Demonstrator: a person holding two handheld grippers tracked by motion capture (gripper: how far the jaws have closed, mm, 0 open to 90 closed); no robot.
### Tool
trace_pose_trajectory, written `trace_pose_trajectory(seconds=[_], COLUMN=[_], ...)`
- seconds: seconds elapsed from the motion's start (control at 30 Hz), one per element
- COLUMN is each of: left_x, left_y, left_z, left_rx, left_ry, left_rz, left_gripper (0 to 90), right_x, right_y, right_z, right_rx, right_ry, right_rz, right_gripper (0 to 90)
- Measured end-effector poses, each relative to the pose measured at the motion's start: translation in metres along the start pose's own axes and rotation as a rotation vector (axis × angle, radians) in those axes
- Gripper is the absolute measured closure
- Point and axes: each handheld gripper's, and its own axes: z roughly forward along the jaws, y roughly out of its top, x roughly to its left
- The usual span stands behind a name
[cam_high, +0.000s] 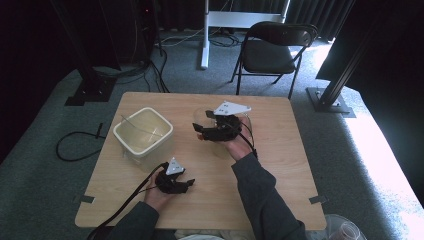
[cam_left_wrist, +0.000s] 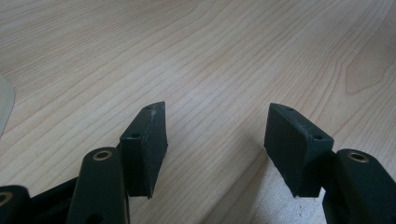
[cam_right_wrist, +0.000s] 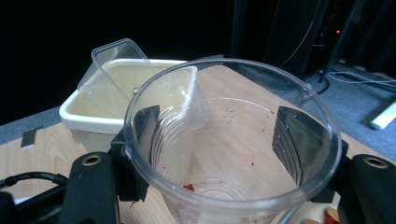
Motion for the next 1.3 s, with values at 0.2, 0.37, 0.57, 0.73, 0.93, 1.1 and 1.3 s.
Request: trace_pose_trajectory(seconds=[0.2, 0.37, 0.57, 0.73, 0.93, 1.1, 1.3], left_x=[0.000, 0.000, 0.000, 0.000, 0.000, 0.000, 0.000], left_y=[0.000, 0.000, 0.000, 0.000, 0.000, 0.000, 0.000], left_z=[0.000, 0.000, 0.000, 0.000, 0.000, 0.000, 0.000], left_rx=[0.000, 0.000, -0.002, -0.001, -0.001, -0.003, -0.002], left_ry=[-0.006, -0.006, -0.006, -0.008, -0.008, -0.009, -0.012], left_rz=[-0.005, -0.005, -0.007, -0.008, -0.007, -0.009, -0.011], left_gripper=[40.0, 40.0, 40.0, 40.0, 40.0, 40.1, 40.1], right_x=[-0.002, -0.003, 0.001, 0.005, 0.007, 0.008, 0.008], right_y=[0.005, 0.011, 0.017, 0.023, 0.027, 0.030, 0.032], right_z=[0.012, 0.019, 0.032, 0.043, 0.053, 0.058, 0.065], right_rx=[-0.002, -0.012, -0.023, -0.016, -0.015, -0.018, -0.023], right_ry=[0.027, 0.053, 0.070, 0.083, 0.097, 0.108, 0.122], right_rz=[0.008, 0.018, 0.010, -0.009, -0.001, 0.003, 0.009], right_gripper=[32.3, 32.3, 32.4, 32.2, 32.1, 32.1, 32.1])
